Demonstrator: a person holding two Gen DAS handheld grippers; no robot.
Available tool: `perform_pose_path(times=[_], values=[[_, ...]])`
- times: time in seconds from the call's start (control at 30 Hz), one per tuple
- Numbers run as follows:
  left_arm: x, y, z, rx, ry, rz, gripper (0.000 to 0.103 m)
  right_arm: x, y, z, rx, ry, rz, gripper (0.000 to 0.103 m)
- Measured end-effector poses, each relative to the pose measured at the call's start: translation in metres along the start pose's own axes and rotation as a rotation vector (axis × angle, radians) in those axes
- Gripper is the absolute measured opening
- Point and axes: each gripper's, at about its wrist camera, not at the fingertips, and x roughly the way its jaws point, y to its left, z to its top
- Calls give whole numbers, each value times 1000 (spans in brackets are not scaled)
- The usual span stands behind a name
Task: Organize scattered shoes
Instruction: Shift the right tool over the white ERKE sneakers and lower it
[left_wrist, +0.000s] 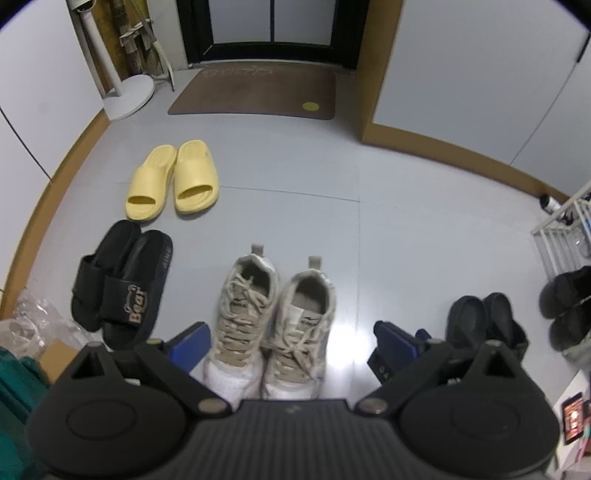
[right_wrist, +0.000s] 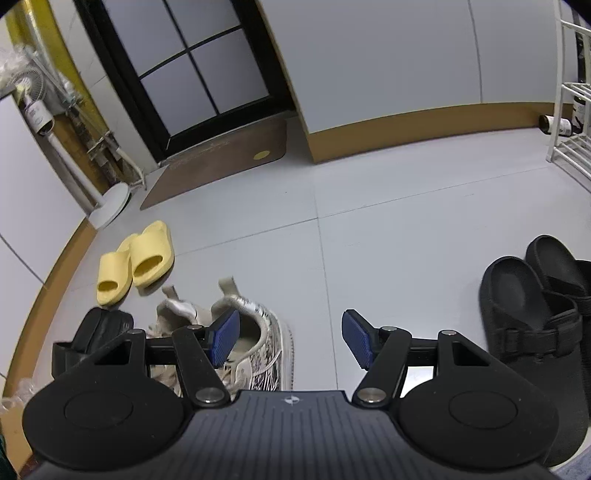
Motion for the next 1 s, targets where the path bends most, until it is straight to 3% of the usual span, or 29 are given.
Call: perform_pose_path(times=[0.13, 0.3, 0.4, 0.47, 0.5, 1.0], values=[[0, 7, 2, -10, -6, 29, 98, 15, 10, -22, -17, 45, 14, 67], [-6, 9, 8, -61, -15, -25, 98, 35, 45, -43, -90, 49, 63, 66], [-7, 9, 9, -74, -13, -43, 98, 46, 63, -50, -105, 40, 77, 58], [-7, 10, 8, -80, -14, -45, 98, 51, 73, -53, -124, 30, 78, 44], [-7, 11, 8, -83, -15, -46, 98, 54, 77, -53, -130, 32, 75, 43], [-7, 9, 8, -88, 6, -75, 98, 102, 112, -57, -11, 53, 11, 45]])
